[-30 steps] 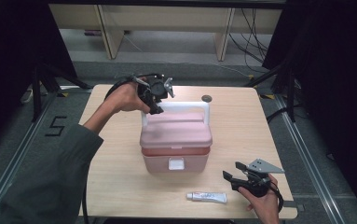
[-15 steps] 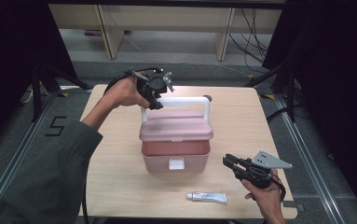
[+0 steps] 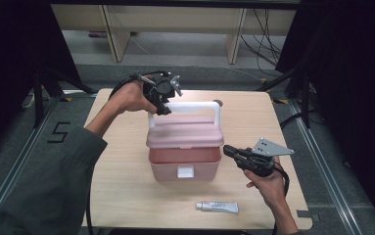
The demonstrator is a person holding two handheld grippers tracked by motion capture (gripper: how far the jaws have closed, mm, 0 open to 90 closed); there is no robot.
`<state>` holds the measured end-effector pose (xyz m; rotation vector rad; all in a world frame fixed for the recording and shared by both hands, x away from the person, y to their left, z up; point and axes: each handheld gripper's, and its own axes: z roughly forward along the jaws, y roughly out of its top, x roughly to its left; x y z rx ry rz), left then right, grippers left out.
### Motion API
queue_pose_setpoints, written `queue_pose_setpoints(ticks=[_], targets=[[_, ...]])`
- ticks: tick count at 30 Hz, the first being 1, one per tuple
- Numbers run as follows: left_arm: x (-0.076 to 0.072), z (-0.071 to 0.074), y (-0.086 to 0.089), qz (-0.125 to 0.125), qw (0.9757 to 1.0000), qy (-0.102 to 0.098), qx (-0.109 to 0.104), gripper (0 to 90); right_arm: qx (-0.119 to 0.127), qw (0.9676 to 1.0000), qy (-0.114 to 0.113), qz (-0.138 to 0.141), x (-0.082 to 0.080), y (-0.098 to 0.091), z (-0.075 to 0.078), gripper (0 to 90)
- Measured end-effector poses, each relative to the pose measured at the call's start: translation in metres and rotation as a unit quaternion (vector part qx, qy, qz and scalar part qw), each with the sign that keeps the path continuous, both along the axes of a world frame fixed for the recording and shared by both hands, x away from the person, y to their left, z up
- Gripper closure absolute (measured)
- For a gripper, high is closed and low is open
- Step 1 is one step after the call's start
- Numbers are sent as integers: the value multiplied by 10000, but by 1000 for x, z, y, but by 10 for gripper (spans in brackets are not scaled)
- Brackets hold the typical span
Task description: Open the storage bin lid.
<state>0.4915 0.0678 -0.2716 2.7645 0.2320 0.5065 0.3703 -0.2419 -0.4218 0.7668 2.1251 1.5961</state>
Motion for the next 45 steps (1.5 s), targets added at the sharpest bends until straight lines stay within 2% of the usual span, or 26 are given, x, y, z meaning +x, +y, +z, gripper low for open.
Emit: queue_pose_setpoints(ticks=[4, 5, 6, 8, 10, 12, 15, 17, 19, 21, 22, 24, 25, 26, 28, 32, 33, 34, 35, 36, 38, 39, 41, 42, 44, 45], targets=[[1, 0, 1, 32, 10000, 18, -44, 669, -69, 9999, -152, 1, 6, 5, 0, 866], [1, 0, 1, 29, 10000, 22, -38, 669, 16, 10000, -3, 59, 5, 7, 0, 867], [1, 0, 1, 27, 10000, 23, -37, 669, 9, 9999, -86, 74, 7, 7, -1, 866], [1, 0, 1, 30, 10000, 24, -44, 668, 17, 9999, -80, 77, 7, 8, -1, 867], [0, -1, 1, 45, 10000, 24, -63, 667, 57, 9999, 41, 130, 7, 9, -1, 867], [0, -1, 1, 59, 10000, 34, -64, 666, 41, 9999, -55, 96, 9, 9, -1, 867], [0, -2, 1, 95, 9999, 40, -68, 663, 32, 9999, 16, 150, 9, 9, 0, 867], [0, -2, 1, 149, 9999, -2, -75, 650, 92, 9997, -105, 184, 10, 10, 1, 869], [0, -3, 3, 234, 9996, 62, -172, 619, 49, 9996, -139, 226, 11, 11, 2, 869], [1, -5, 7, 276, 9992, 102, -265, 591, 57, 9997, -35, 242, 10, 12, 3, 873], [1, -6, 9, 367, 9987, 100, -330, 574, 27, 9996, -109, 271, 12, 13, 3, 873], [2, -7, 14, 573, 9974, 78, -426, 506, 24, 9995, -36, 325, 12, 15, 1, 873], [1, -6, 17, 668, 9963, 64, -543, 473, -49, 9996, -90, 261, 12, 14, 1, 873], [0, -5, 21, 801, 9936, 49, -792, 454, -62, 9996, -77, 268, 12, 15, 1, 873], [-1, -1, 29, 1053, 9886, 31, -1076, 398, -40, 9996, -98, 271, 13, 14, 1, 873], [-7, 1, 48, 1420, 9798, -57, -1409, 334, -64, 9996, -112, 266, 13, 14, 2, 873], [-9, 0, 52, 1538, 9750, -90, -1600, 321, -39, 9996, -74, 275, 12, 14, 2, 873], [-12, 0, 57, 1633, 9720, -116, -1685, 313, -46, 9996, -72, 273, 12, 14, 2, 873], [-15, -1, 62, 1745, 9677, -131, -1815, 306, -19, 9996, -21, 277, 12, 15, 2, 873], [-18, -3, 66, 1838, 9639, -85, -1924, 302, -16, 9995, -86, 303, 13, 15, 2, 873], [-25, -7, 73, 1880, 9602, -38, -2067, 291, -85, 9996, -90, 237, 13, 14, 3, 872], [-29, -11, 77, 1938, 9563, -67, -2188, 290, -57, 9997, -11, 220, 11, 14, 3, 873], [-34, -17, 85, 1982, 9524, 17, -2314, 278, -8, 9997, -29, 261, 12, 15, 2, 872], [-37, -22, 88, 2057, 9491, 35, -2386, 271, -13, 9997, -29, 259, 12, 15, 2, 872], [-41, -31, 96, 2151, 9452, -5, -2457, 265, -78, 9997, -10, 213, 12, 15, 3, 872], [-42, -35, 100, 2189, 9444, 3, -2452, 265, -80, 9997, -12, 210, 12, 15, 3, 872]])
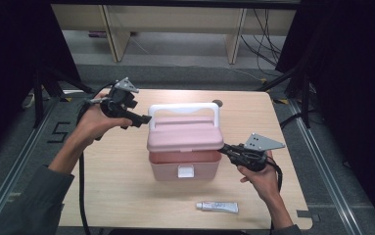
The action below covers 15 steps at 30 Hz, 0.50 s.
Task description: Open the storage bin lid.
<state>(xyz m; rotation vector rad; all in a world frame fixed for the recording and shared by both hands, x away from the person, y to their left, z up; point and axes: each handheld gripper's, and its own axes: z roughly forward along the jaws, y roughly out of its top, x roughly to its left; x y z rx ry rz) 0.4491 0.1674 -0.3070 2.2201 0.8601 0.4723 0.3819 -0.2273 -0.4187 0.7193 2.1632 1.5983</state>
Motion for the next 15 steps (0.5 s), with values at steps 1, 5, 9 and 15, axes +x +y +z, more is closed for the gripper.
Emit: queue_pose_setpoints(ticks=[1, 5, 9, 15], targets=[[-2, -4, 3, 55, 10000, -6, -3, 262, -14, 10000, 2, -11, 0, 0, 0, 872], [-9, -17, 18, 145, 9998, -57, -126, 258, 2, 10000, -65, 62, 2, 0, 0, 872], [-20, -30, 28, 105, 9990, 66, -437, 253, 11, 10000, -16, -28, 1, 0, 1, 872], [-30, -62, 32, 330, 9958, 403, -746, 247, -4, 9999, -110, 17, 4, 0, 5, 871]])
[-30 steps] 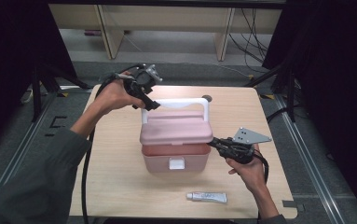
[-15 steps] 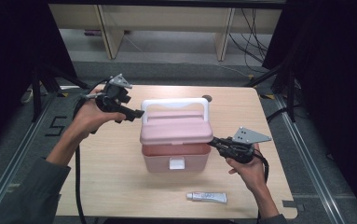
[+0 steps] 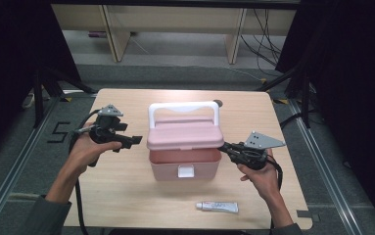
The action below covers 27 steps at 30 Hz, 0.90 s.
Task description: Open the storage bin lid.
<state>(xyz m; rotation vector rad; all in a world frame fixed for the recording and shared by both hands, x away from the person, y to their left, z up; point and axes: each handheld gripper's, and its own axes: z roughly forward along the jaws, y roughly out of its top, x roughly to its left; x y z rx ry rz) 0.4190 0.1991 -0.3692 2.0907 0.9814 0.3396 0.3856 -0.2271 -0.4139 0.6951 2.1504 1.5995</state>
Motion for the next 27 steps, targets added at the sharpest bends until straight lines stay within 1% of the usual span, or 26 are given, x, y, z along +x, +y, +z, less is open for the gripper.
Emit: queue_pose_setpoints(ticks=[2, 3, 4, 5, 6, 7, 8, 9, 10, 11, 12, 13, 14, 15, 16, 17, 18, 19, 21, 23, 24, 25, 26, 27], targets=[[-2, -7, 2, 92, 9999, 27, -140, 249, 15, 10000, 45, 15, 0, 0, 0, 871], [-3, -10, 2, 118, 9996, 52, -237, 251, 20, 10000, 65, 27, 0, 0, 0, 871], [-4, -12, 2, 125, 9995, 75, -283, 254, 24, 10000, 82, 30, 0, 0, 0, 871], [-5, -13, 2, 130, 9993, 74, -348, 254, 87, 9998, 179, 54, -1, 1, 0, 871], [-6, -14, 1, 150, 9991, 56, -385, 255, 52, 9999, 152, 46, 0, 0, 0, 871], [-7, -16, -1, 154, 9991, 46, -399, 257, 57, 9997, 221, 38, 0, 0, 1, 871], [-7, -17, -3, 120, 9993, 81, -337, 260, 55, 9999, 108, 38, 1, 0, 1, 871], [-8, -18, -4, 85, 9994, 96, -312, 261, 114, 9997, 203, 17, 0, 1, 1, 871], [-8, -19, -6, 92, 9993, 115, -355, 261, 62, 9997, 214, -37, -1, 1, 2, 871], [-9, -20, -8, 113, 9992, 114, -364, 262, 51, 10000, 29, -50, 1, 0, 2, 871], [-9, -21, -10, 106, 9991, 102, -390, 266, 30, 10000, 26, 11, 2, 0, 3, 871], [-9, -22, -12, 110, 9991, 117, -395, 269, 84, 9999, 136, 37, 1, 0, 3, 871], [-9, -23, -13, 91, 9991, 152, -380, 270, 41, 9999, 117, 2, 1, 0, 4, 871], [-10, -25, -15, 74, 9992, 175, -362, 271, 82, 9999, 102, 15, 1, 0, 4, 871], [-10, -27, -17, 76, 9990, 184, -396, 273, 113, 9997, 199, 10, 0, 1, 4, 870], [-10, -29, -18, 36, 9989, 245, -395, 277, 80, 9998, 193, -51, -1, 1, 5, 869], [-10, -30, -20, 41, 9987, 251, -442, 279, 121, 9998, 152, -109, -1, 2, 5, 870], [-11, -31, -21, 19, 9985, 286, -467, 279, 74, 10000, 8, -63, 2, 1, 5, 870], [-11, -32, -24, -58, 9985, 326, -446, 280, 108, 9999, 66, 23, 2, 1, 5, 870], [-11, -33, -26, -57, 9984, 346, -443, 282, 98, 9998, 178, 4, 1, 1, 6, 870], [-11, -34, -28, -63, 9986, 337, -414, 288, 123, 9998, 129, 16, 1, 1, 6, 869], [-11, -34, -30, -88, 9985, 360, -411, 289, 140, 9998, 162, 15, 1, 1, 6, 869], [-12, -35, -32, -87, 9985, 335, -422, 294, 133, 9998, 148, 23, 1, 2, 6, 870], [-12, -37, -34, -101, 9984, 323, -453, 307, 111, 9999, 80, 46, 2, 2, 7, 870]])
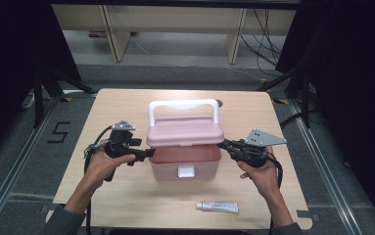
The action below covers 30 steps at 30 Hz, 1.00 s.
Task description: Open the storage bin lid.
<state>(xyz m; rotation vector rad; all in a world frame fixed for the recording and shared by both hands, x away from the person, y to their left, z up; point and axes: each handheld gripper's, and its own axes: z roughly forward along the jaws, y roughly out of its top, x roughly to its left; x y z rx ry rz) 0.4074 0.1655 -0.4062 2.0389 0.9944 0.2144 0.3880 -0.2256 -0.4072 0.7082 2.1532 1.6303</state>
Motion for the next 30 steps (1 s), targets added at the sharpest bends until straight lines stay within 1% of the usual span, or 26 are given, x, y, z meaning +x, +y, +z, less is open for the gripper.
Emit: queue_pose_setpoints(ticks=[1, 2, 3, 7, 8, 9, 10, 11, 12, 13, 14, 15, 16, 17, 18, 19, 20, 21, 22, 23, 24, 25, 26, 27, 29, 30], targets=[[0, -1, -2, -48, 10000, -1, 1, 327, -26, 10000, -49, -10, 0, 0, 0, 870], [0, -3, -3, -98, 10000, -8, -7, 350, -35, 10000, 7, -58, -1, 0, 1, 870], [1, -6, -5, -139, 9999, -48, -31, 377, -25, 9999, -116, -79, 1, 0, 1, 869], [2, -13, -10, -181, 9998, -83, 69, 475, -42, 9998, -163, -94, 2, 2, 3, 869], [3, -15, -11, -185, 9997, -112, 79, 475, 1, 10000, -27, -73, 1, 3, 3, 870], [3, -15, -11, -155, 9998, -143, 47, 471, -29, 9999, -131, -48, 3, 3, 4, 868], [2, -16, -12, -97, 9998, -165, -36, 473, -8, 9999, -126, -53, 3, 3, 4, 868], [3, -15, -9, -188, 9996, -196, 89, 480, -13, 9999, -59, -85, 3, 4, 5, 869], [3, -15, -9, -162, 9996, -238, 76, 488, -16, 9998, -151, -85, 4, 4, 5, 869], [3, -15, -9, -150, 9995, -260, 93, 494, 22, 9999, -124, -112, 4, 5, 5, 869], [3, -16, -9, -139, 9995, -275, 102, 497, -25, 9999, -138, -56, 5, 5, 6, 869], [3, -16, -9, -137, 9994, -291, 111, 500, 1, 9999, -82, -60, 5, 6, 7, 869], [4, -16, -8, -157, 9995, -266, 88, 501, 40, 9999, -104, -18, 7, 7, 7, 869], [5, -16, -8, -153, 9995, -274, 103, 503, 10, 10000, 3, -64, 5, 7, 9, 869], [5, -16, -7, -151, 9994, -299, 109, 508, 34, 9999, -133, -37, 7, 7, 10, 869], [5, -16, -7, -144, 9994, -291, 112, 512, 22, 10000, -76, 6, 7, 8, 12, 869], [7, -16, -7, -263, 9985, -450, 151, 514, -10, 9999, -108, -33, 7, 8, 13, 869], [8, -16, -7, -327, 9983, -446, 161, 515, 28, 9999, -97, -41, 8, 8, 14, 869], [8, -16, -7, -337, 9984, -430, 165, 516, 36, 9997, -242, -29, 11, 8, 15, 869], [8, -16, -6, -343, 9983, -433, 176, 516, 13, 9997, -227, -61, 12, 7, 17, 869], [8, -16, -7, -269, 9985, -452, 160, 519, -1, 9995, -299, -76, 13, 7, 18, 870], [7, -15, -6, -235, 9987, -414, 164, 523, 55, 9997, -215, -94, 14, 8, 19, 869], [5, -15, -6, -143, 9993, -314, 160, 527, -7, 9996, -267, -102, 15, 7, 21, 870], [5, -15, -6, -142, 9993, -309, 165, 530, 38, 9997, -225, -103, 16, 7, 21, 870], [6, -15, -5, -166, 9992, -326, 178, 534, 8, 9995, -289, -130, 20, 5, 23, 870], [6, -15, -5, -184, 9992, -309, 158, 536, 61, 9996, -244, -144, 20, 6, 23, 870]])
